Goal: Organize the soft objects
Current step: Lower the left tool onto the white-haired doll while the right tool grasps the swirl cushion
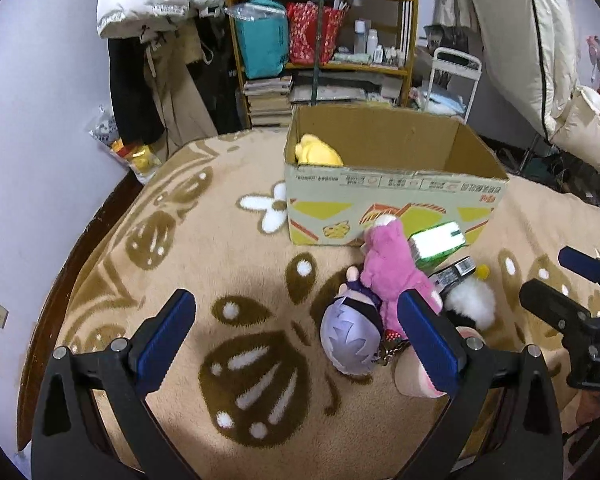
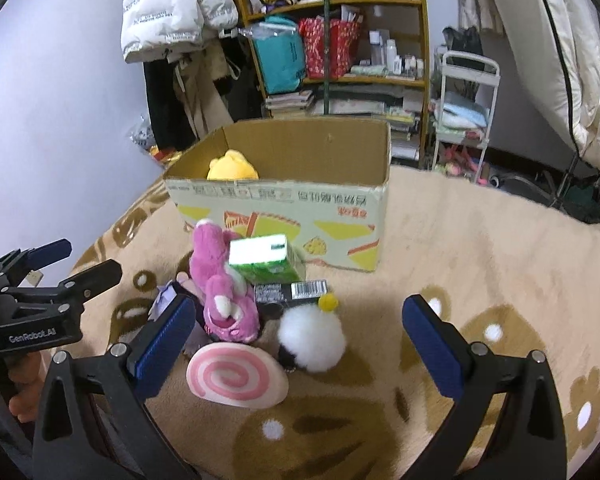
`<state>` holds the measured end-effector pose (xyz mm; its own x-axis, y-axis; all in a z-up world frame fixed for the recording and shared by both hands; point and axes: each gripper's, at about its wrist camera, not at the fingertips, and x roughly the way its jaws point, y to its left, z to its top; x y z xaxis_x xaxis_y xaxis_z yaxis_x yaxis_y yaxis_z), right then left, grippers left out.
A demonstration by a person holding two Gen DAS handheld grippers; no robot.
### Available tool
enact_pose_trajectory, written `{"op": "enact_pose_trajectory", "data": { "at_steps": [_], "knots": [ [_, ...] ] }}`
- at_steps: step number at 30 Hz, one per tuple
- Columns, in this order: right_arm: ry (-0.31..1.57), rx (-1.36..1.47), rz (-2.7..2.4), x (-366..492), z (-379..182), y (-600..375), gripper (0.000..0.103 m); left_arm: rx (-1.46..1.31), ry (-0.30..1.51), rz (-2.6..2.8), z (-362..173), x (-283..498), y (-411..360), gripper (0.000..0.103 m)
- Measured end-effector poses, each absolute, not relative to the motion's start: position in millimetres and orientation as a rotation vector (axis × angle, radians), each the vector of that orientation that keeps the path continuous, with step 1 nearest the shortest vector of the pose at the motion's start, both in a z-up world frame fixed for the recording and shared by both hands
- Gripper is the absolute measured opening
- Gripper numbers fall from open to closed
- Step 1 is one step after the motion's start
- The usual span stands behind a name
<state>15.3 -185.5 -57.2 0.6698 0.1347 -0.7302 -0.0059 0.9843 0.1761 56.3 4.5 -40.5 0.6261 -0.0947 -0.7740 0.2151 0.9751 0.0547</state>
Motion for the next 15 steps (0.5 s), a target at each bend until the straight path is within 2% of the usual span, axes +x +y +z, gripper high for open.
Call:
{"op": "enact_pose_trajectory", "data": {
  "at_steps": [15],
  "knots": [
    [1.006,0.188,0.188,27,-92,-158,0.103,0.173,1.071,-0.251,-81,89,-12,0.1]
  ]
}}
